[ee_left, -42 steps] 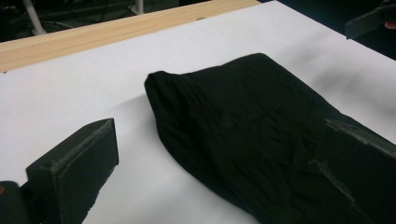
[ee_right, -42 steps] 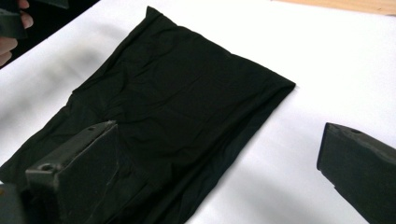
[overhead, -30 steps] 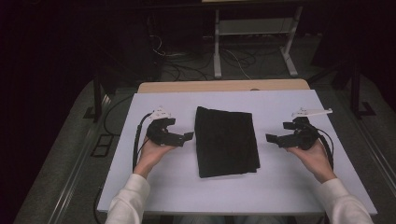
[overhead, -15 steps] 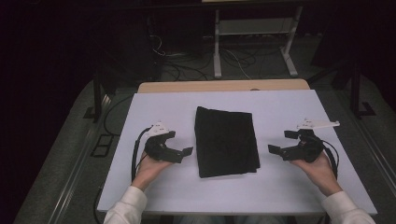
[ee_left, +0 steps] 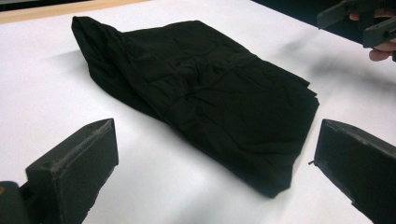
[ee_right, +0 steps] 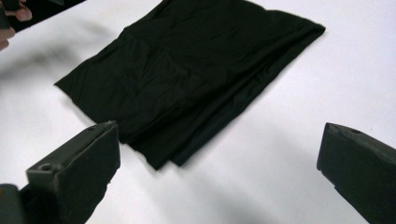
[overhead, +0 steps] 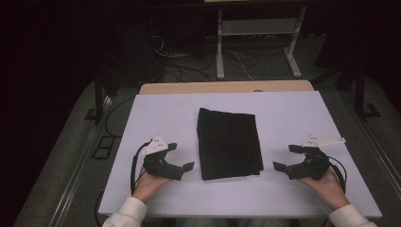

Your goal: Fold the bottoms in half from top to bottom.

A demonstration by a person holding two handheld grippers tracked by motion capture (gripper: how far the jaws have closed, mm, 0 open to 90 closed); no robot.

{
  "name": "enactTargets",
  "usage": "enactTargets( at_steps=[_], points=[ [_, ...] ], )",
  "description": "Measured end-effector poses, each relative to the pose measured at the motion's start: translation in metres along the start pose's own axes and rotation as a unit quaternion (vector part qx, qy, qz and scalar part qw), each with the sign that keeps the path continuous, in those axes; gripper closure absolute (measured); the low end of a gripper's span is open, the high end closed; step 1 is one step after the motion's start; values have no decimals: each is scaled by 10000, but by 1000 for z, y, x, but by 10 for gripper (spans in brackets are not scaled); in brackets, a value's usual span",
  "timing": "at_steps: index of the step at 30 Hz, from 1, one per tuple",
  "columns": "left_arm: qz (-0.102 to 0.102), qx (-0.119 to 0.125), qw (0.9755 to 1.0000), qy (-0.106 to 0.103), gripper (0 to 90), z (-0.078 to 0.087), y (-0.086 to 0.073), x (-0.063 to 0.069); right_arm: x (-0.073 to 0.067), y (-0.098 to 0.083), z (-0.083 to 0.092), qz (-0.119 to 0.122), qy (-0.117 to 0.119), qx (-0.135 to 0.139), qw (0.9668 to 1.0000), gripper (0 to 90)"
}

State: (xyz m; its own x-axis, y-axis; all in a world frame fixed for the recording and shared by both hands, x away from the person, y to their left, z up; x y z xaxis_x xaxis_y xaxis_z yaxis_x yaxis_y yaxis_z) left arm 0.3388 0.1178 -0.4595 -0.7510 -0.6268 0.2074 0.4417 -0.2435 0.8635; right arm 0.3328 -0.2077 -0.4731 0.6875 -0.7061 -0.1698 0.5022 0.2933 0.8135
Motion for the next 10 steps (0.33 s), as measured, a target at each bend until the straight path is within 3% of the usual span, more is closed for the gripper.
enactTargets(
  at_steps=[10],
  points=[
    [-16, -7, 9999, -147, 0, 9, -11, 8, -3, -18, 5, 2, 19, -79, 10000, 0]
  ],
)
Point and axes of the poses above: each handheld gripper's, and its own axes: z roughly backward along the jaws, y roughly out of its top, x roughly to its right, the point moved 10 cm from there along -z, roughly forward along the jaws, and after that the axes turned 3 degrees about z, right-handed, at the moved point
